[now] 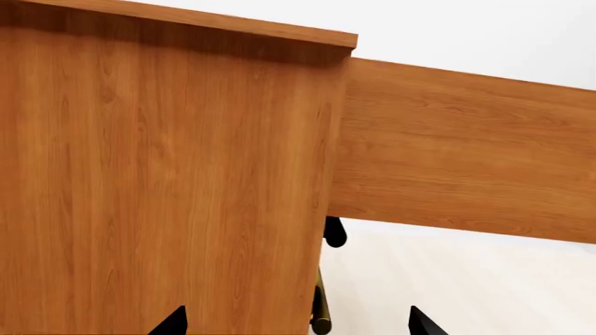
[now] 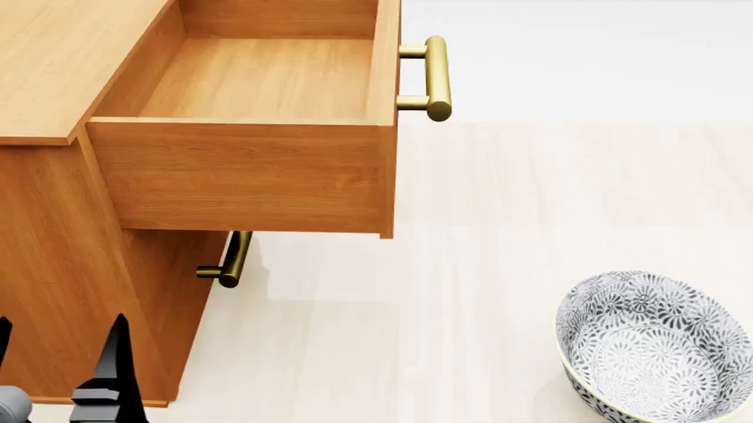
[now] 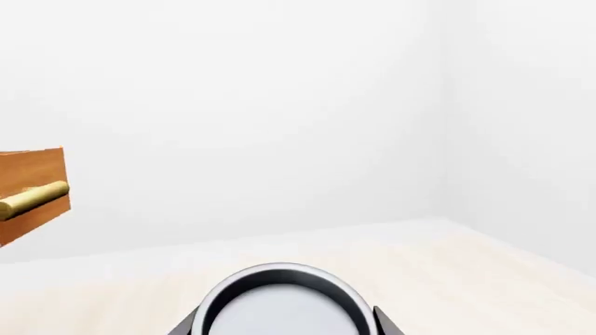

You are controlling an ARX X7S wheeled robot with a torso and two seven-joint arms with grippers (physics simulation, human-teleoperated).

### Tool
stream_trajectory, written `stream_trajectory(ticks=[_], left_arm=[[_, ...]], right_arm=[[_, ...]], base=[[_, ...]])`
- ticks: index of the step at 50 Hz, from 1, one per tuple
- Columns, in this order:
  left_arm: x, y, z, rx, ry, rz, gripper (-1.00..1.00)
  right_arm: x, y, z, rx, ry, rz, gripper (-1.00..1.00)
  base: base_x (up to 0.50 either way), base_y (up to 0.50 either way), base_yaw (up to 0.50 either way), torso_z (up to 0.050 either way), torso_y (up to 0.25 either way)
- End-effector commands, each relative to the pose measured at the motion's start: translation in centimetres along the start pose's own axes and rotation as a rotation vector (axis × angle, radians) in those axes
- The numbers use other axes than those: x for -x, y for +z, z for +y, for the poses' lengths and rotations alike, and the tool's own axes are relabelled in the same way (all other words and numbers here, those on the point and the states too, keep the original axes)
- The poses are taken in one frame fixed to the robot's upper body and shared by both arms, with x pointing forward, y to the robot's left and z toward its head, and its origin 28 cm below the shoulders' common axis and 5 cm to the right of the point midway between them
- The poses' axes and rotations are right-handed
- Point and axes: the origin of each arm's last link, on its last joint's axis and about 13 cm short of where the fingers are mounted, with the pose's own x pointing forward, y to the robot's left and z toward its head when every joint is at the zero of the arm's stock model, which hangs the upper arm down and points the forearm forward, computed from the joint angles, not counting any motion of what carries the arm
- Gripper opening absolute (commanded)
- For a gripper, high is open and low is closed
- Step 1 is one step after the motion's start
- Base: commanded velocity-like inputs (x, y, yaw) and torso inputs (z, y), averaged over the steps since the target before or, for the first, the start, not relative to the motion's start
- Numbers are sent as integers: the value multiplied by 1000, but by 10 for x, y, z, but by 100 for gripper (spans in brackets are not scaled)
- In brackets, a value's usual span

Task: Put the ketchup in the top drawer of the cabinet.

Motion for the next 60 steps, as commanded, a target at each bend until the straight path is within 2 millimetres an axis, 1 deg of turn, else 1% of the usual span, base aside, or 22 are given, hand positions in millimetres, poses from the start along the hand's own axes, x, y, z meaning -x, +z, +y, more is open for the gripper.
stream_trajectory(ticks=[1,11,20,24,29,37,40,48,60], left_arm=[[0,-1,1,2,3,1,100],[0,-2,2,0,7,1,100],[-2,-3,2,3,8,4,100],[-2,-2,2,4,10,4,100],[-2,-2,2,4,12,3,100],[-3,-1,2,2,10,2,100],[-3,-2,2,2,11,3,100],[-4,-1,2,4,9,3,100],[-3,-1,2,5,8,5,100]], right_arm=[[-10,25,4,27,8,-67,-100],[-22,48,13,45,14,-117,-100],[-31,75,20,33,27,-188,-100],[-34,83,23,33,35,-210,-100],[-36,88,23,31,38,-228,-100],[-43,110,27,30,57,-295,-100],[-46,115,30,23,66,-313,-100],[-55,121,37,17,87,-340,-100],[-69,139,47,16,103,-375,-100]], base=[[0,0,0,0,0],[0,0,0,0,0],[0,0,0,0,0],[0,0,0,0,0],[0,0,0,0,0],[0,0,0,0,0],[0,0,0,0,0],[0,0,0,0,0],[0,0,0,0,0]])
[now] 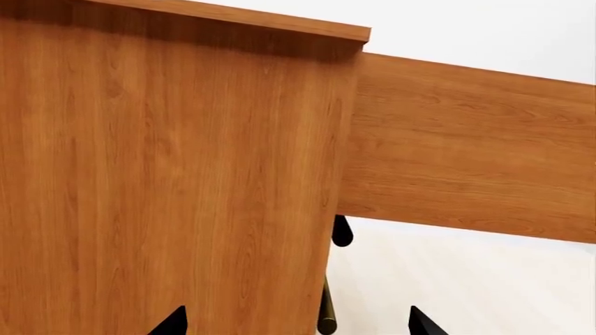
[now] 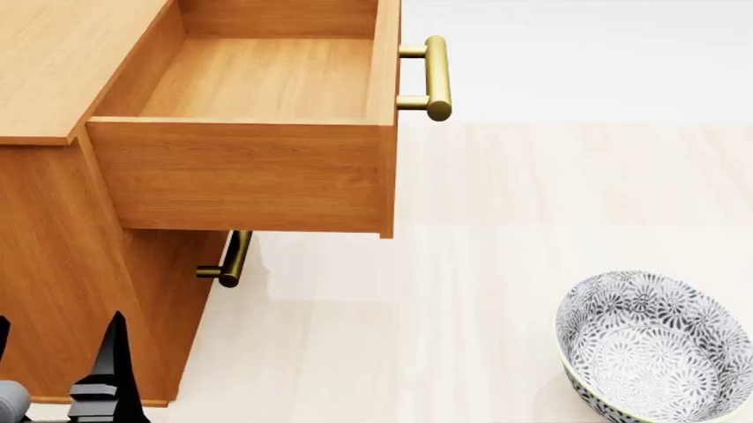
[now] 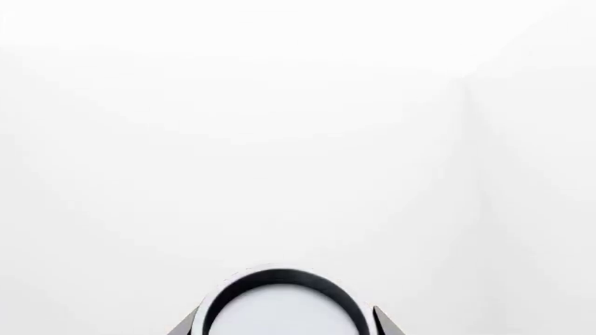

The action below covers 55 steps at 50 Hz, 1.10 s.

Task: Put the ketchup in the top drawer of the cabinet.

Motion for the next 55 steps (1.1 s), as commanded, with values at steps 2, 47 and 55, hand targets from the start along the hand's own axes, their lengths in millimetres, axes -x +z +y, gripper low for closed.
stream_trajectory(ticks=[2,47,55], left_arm=[[1,1,0,1,-3,1,100],[3,-2,3,7,13,2,100],[5,-2,3,7,17,4,100]], right_arm=[[-20,14,8,27,21,-52,-100],[-109,46,67,-9,206,-147,-100],[-130,48,78,-10,235,-146,-100]], base=[[0,0,0,0,0],[0,0,0,0,0],[0,0,0,0,0]])
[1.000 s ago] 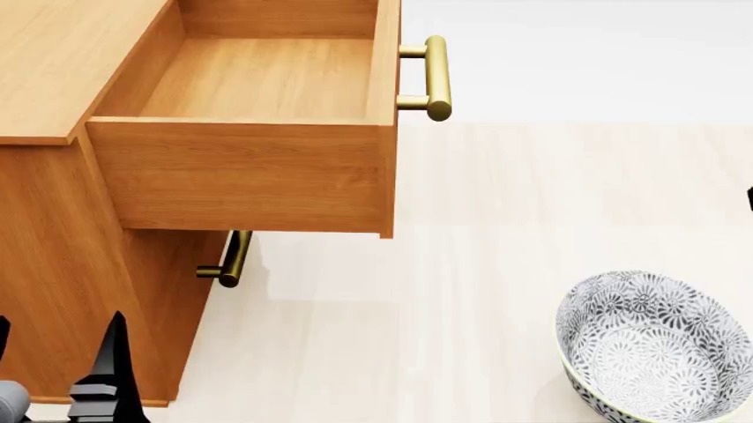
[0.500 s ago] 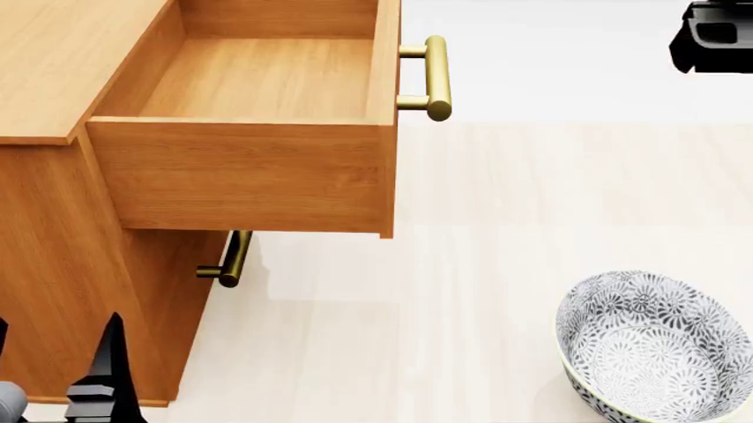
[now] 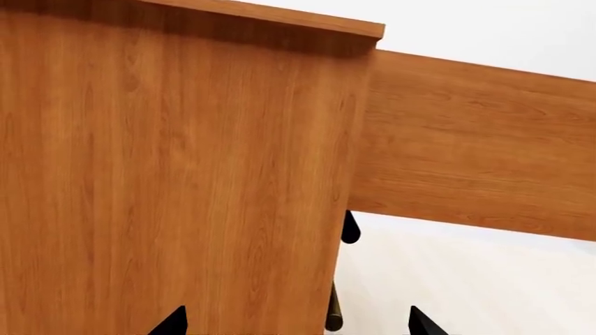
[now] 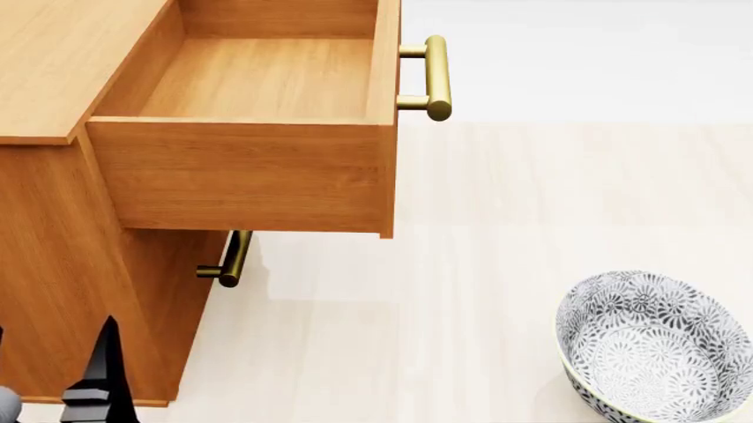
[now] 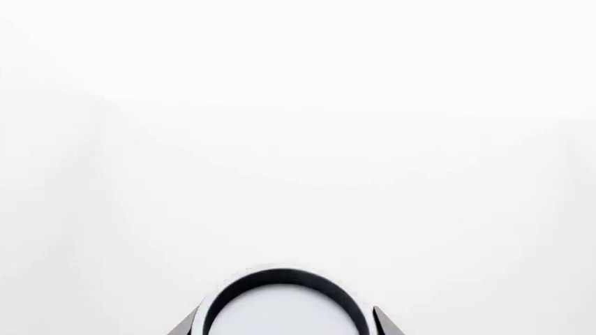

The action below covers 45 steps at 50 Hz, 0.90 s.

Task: Put the ketchup in the top drawer of the cabinet.

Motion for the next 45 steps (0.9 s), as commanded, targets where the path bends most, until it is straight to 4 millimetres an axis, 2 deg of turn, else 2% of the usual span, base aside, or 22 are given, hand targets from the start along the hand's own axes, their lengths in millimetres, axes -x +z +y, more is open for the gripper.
stream_trajectory(ticks=[1,9,30,45], left_arm=[[2,0,0,0,3,2,100],[1,-1,-1,-1,2,1,100],[4,1,-1,-4,3,1,100],[1,0,-1,6,6,7,100]], right_arm=[[-31,3,10,31,43,-18,-100],[-57,-2,18,39,74,12,-100],[-108,-10,29,42,121,106,-100],[-152,-36,40,3,154,235,-100]], base=[[0,0,0,0,0],[0,0,0,0,0],[0,0,0,0,0],[1,0,0,0,0]])
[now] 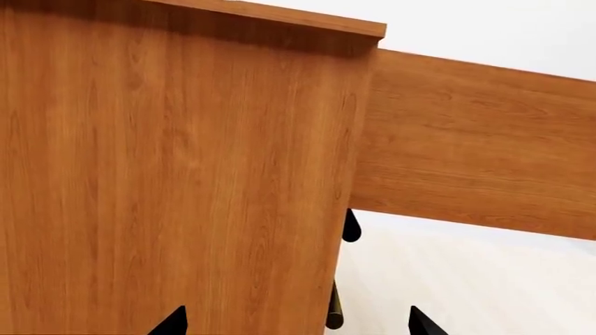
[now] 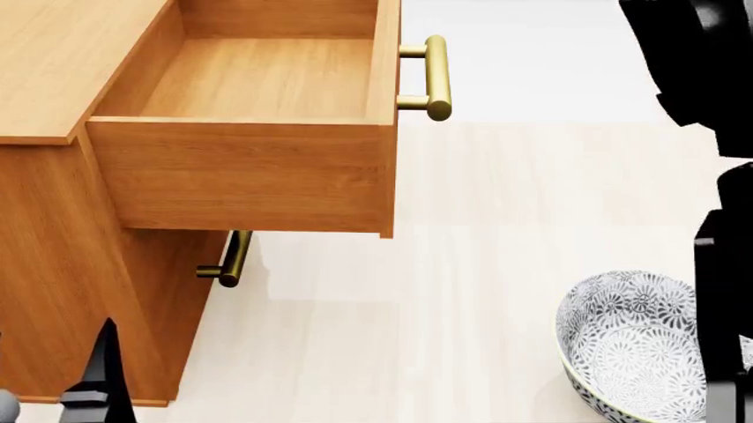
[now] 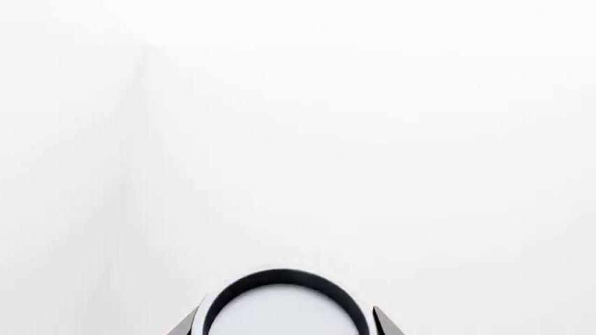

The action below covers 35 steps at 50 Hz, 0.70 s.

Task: Put the ketchup in the top drawer of the cabinet.

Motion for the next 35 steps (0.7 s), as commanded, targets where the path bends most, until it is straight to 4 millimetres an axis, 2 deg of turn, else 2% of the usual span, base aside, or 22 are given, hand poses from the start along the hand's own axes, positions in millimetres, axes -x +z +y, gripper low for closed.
stream_trajectory(ticks=[1,8,24,35], left_arm=[[-1,0,0,3,1,4,100],[-2,2,1,5,6,-3,100],[-5,2,2,12,20,-5,100],[-3,-2,0,11,8,8,100]], right_arm=[[-31,-7,2,26,27,79,-100],[-44,-11,7,27,54,146,-100],[-42,-27,23,27,134,296,-100],[-39,-34,28,3,271,380,-100]], base=[[0,0,0,0,0],[0,0,0,0,0],[0,0,0,0,1],[0,0,0,0,0]])
